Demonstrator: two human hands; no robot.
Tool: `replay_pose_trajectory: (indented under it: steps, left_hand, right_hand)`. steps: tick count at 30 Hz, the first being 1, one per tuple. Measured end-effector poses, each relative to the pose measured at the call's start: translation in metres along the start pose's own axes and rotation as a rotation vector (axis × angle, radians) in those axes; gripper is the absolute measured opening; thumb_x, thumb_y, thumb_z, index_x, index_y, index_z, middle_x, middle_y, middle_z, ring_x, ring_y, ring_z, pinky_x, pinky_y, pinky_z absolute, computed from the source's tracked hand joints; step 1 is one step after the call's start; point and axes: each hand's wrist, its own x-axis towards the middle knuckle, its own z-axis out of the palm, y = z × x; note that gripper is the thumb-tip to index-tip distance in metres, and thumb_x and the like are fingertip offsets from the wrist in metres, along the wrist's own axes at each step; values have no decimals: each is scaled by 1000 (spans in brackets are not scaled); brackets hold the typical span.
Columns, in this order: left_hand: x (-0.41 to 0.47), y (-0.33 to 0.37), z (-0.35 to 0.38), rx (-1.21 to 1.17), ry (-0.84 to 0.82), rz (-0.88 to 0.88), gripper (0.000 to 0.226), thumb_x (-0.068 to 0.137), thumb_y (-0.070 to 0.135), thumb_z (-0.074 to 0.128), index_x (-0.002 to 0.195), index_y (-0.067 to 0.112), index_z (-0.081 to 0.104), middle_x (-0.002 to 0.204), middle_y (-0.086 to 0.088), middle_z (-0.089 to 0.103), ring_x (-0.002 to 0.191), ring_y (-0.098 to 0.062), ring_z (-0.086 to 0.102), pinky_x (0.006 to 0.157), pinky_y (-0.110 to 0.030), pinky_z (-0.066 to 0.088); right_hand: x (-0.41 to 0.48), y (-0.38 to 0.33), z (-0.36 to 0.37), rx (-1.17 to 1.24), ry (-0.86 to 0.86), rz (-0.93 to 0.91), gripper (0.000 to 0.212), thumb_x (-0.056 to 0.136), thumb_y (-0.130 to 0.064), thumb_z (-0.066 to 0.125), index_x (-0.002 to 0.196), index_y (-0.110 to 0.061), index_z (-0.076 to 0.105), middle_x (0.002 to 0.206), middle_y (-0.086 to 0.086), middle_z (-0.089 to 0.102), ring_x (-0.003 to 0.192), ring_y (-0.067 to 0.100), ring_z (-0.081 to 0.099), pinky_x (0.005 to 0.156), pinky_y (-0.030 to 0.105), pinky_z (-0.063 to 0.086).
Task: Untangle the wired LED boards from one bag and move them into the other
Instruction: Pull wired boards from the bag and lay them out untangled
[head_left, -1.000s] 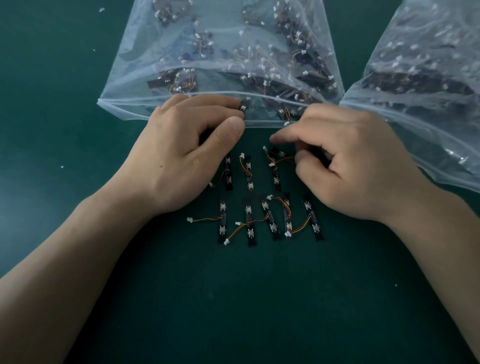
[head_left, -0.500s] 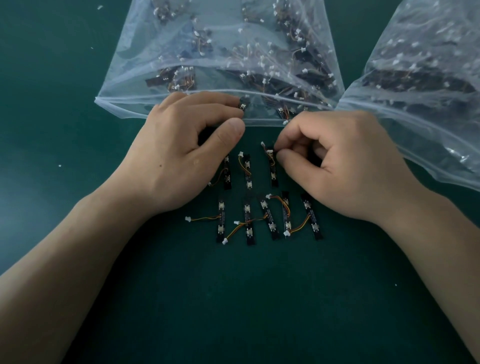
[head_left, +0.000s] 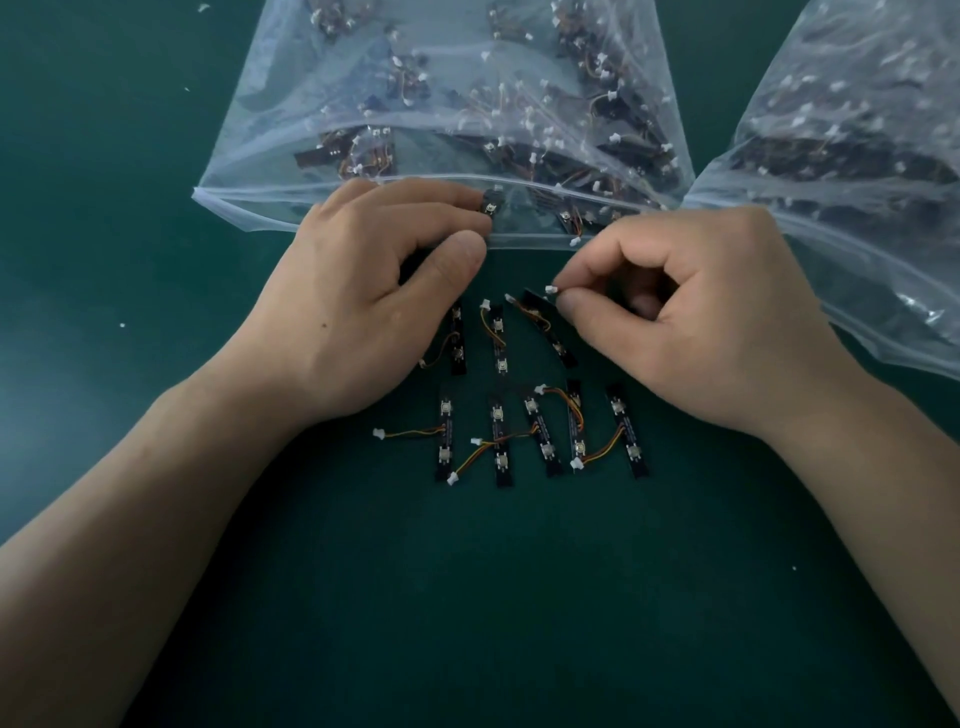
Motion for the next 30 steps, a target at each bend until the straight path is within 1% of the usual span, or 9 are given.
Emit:
replay_pose_trajectory:
  steps: [2, 3, 9, 14, 16, 19, 24, 28, 30]
  left_hand:
    - [0, -1, 0, -7, 1, 13, 38, 107, 34, 45, 127, 22, 75, 139, 16, 62, 121, 21, 44, 113, -17, 31]
    - [0, -1, 0, -8, 2, 14, 38, 107, 33, 45, 127, 22, 75, 139, 16, 62, 121, 21, 43, 113, -18, 31]
    - [0, 0, -1, -1, -14, -13, 39, 104, 40, 47, 128, 26, 74, 142, 16, 62, 131, -3, 51, 115, -25, 33]
    - [0, 1, -1, -1, -26, -30, 40, 101, 44, 49, 130, 28, 73, 143, 17, 61, 133, -6, 51, 114, -20, 32]
    - [0, 1, -1, 2, -29, -40, 41, 101, 45, 50, 130, 28, 73, 144, 18, 60, 133, -8, 51, 113, -19, 31]
    - [1, 1, -1, 4, -30, -43, 41, 100, 45, 50, 131, 28, 72, 144, 18, 60, 134, -9, 51, 114, -20, 32]
    - [1, 1, -2, 12, -35, -42, 41, 100, 45, 51, 132, 28, 72, 144, 18, 60, 134, -9, 52, 115, -24, 34]
    - [0, 1, -2, 8, -34, -48, 42, 99, 44, 51, 131, 28, 72, 143, 18, 60, 134, -10, 52, 116, -24, 34]
    - [0, 1, -3, 6, -37, -52, 42, 99, 45, 51, 131, 28, 72, 143, 19, 60, 134, -11, 52, 116, -26, 34]
  right_hand:
    - [0, 0, -1, 16, -11, 6, 8, 90, -24, 80, 90, -32, 79, 68, -40, 58, 57, 11, 58, 53, 8, 37]
    - [0, -1, -1, 20, -16, 2, 9, 90, -25, 81, 91, -34, 78, 68, -42, 58, 56, 9, 58, 54, 6, 37]
    - [1, -4, 1, 57, -16, -10, 18, 90, -25, 82, 90, -41, 73, 70, -41, 60, 58, 8, 60, 55, 6, 38]
    - [1, -4, 0, 130, 21, 20, 21, 90, -22, 81, 89, -40, 72, 74, -32, 69, 62, -1, 65, 57, 5, 43]
    - [1, -5, 1, 152, 31, 30, 19, 91, -24, 80, 90, -41, 72, 80, -25, 74, 63, 4, 70, 56, 14, 51]
    - [0, -5, 3, 148, 23, 44, 10, 93, -30, 77, 91, -40, 73, 83, -26, 75, 59, 19, 72, 59, 38, 57]
    - [0, -4, 4, 180, 26, 55, 6, 94, -27, 75, 92, -33, 74, 83, -24, 76, 67, 9, 74, 66, 36, 58]
    - [-1, -3, 4, 198, 25, 68, 5, 95, -28, 73, 92, -32, 72, 77, -23, 75, 59, 17, 71, 61, 38, 56]
    - [-2, -2, 4, 223, 19, 45, 4, 95, -25, 72, 93, -28, 71, 73, -17, 76, 54, 22, 68, 56, 39, 53]
